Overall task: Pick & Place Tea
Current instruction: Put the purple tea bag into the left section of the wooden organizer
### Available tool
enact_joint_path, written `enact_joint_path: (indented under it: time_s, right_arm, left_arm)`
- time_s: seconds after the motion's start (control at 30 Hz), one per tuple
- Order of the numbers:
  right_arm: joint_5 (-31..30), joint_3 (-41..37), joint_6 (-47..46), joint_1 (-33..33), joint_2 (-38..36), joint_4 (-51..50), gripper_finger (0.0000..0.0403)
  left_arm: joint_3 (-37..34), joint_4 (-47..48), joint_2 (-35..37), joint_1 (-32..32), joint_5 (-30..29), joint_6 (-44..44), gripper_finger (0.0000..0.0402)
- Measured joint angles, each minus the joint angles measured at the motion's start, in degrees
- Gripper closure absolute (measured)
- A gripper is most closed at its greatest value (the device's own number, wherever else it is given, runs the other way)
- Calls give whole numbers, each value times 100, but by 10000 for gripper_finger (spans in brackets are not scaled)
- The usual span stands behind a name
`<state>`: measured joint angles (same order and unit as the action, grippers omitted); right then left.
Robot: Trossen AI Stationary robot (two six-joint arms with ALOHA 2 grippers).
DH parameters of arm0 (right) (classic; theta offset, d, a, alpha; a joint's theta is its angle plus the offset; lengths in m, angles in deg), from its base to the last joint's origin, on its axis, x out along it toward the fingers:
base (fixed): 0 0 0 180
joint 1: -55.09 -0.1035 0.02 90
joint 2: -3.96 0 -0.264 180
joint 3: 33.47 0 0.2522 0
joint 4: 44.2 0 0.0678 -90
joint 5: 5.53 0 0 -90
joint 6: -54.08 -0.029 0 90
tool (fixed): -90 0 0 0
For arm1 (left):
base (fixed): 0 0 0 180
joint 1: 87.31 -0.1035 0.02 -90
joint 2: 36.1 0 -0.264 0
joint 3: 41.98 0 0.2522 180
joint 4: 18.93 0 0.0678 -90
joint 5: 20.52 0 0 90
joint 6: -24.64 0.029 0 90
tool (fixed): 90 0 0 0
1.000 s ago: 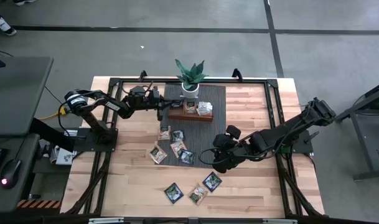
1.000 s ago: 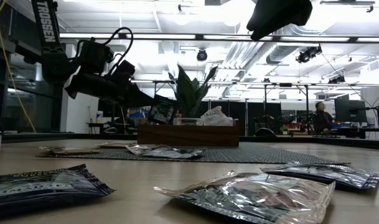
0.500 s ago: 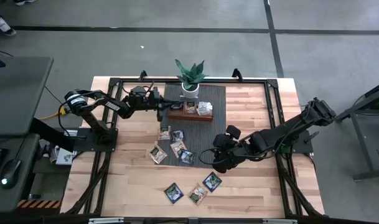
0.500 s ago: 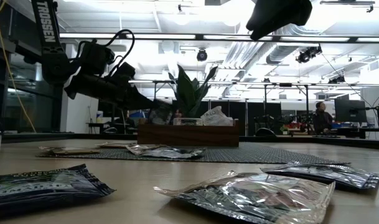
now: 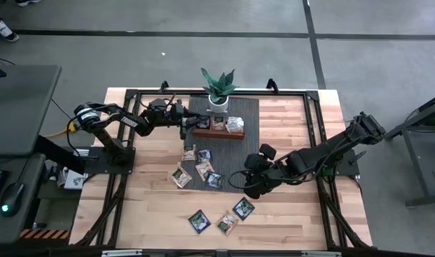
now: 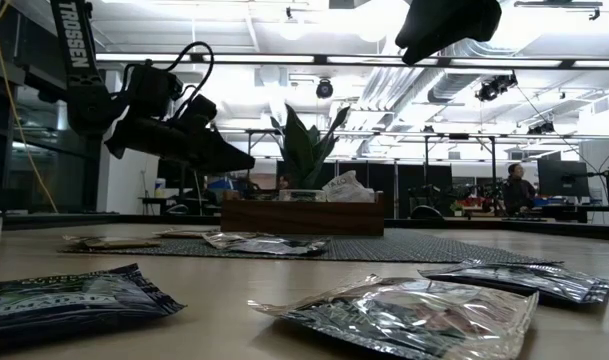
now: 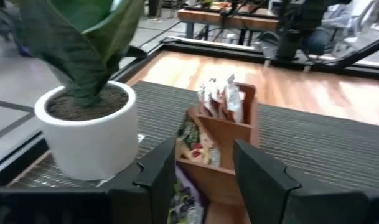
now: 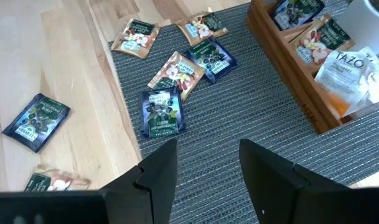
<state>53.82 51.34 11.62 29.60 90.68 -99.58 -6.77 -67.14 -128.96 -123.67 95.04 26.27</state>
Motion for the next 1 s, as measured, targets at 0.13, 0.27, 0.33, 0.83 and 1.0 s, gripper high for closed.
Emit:
enact_joint_path:
  time_s: [0.13, 0.27, 0.33, 0.83, 1.0]
  right_arm:
    - [108, 0, 2, -1, 0, 0, 234]
    - [108, 0, 2, -1, 0, -2, 239]
    - [108, 0, 26, -1, 0, -2, 243]
    - [376, -763, -331, -1, 4, 700, 254]
    - [704, -1213, -738, -13, 4, 1082, 255]
  left_arm:
    - [0, 39, 0, 0, 128, -178, 243]
    - [0, 39, 0, 0, 287, -340, 259]
    - [-2, 37, 0, 0, 454, -368, 280]
    - [-179, 47, 116, 762, 716, -484, 397]
    - [-188, 18, 142, 1594, 436, -485, 400]
